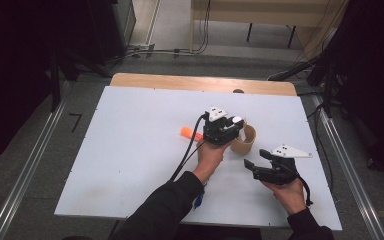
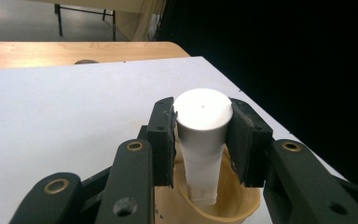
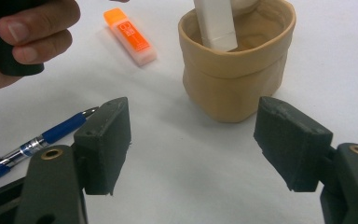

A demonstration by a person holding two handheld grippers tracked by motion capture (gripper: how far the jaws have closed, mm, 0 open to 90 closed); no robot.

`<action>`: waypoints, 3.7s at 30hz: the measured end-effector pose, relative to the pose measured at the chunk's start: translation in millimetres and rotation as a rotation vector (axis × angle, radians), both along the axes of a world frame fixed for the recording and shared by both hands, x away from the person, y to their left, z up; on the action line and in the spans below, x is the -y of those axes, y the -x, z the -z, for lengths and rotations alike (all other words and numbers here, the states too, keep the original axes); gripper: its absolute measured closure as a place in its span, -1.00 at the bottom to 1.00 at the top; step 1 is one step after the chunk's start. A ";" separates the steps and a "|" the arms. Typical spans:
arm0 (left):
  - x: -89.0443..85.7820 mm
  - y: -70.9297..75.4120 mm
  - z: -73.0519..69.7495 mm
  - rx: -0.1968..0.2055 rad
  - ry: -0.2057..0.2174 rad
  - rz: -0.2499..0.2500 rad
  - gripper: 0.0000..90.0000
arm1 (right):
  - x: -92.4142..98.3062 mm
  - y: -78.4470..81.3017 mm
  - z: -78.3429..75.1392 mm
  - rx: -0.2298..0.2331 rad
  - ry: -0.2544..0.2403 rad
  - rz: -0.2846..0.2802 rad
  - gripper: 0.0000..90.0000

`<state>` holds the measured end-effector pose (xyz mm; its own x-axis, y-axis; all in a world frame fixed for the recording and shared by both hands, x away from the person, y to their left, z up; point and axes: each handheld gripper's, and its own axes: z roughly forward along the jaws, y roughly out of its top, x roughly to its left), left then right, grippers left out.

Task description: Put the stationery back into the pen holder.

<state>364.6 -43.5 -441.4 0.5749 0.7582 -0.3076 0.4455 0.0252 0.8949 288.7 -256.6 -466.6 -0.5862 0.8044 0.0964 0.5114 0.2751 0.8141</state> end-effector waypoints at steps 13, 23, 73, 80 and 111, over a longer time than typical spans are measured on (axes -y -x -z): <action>8.6 2.3 7.6 0.018 -0.083 -0.006 0.44 | 0.2 -0.2 0.8 -0.002 0.000 -0.002 -0.43; 9.0 5.0 5.1 0.033 -0.088 -0.001 0.30 | 0.0 -0.1 1.2 -0.006 0.001 -0.002 -0.43; -50.0 77.1 28.2 -0.021 -0.157 -0.078 -0.59 | 1.6 1.3 1.5 -0.004 0.004 0.016 -0.44; -54.4 84.3 38.2 -0.045 -0.145 -0.080 -0.56 | 1.2 1.1 1.7 -0.006 0.004 0.016 -0.44; -52.3 113.7 69.0 -0.060 -0.271 -0.093 -0.27 | 0.6 1.2 2.4 -0.005 0.008 0.014 -0.42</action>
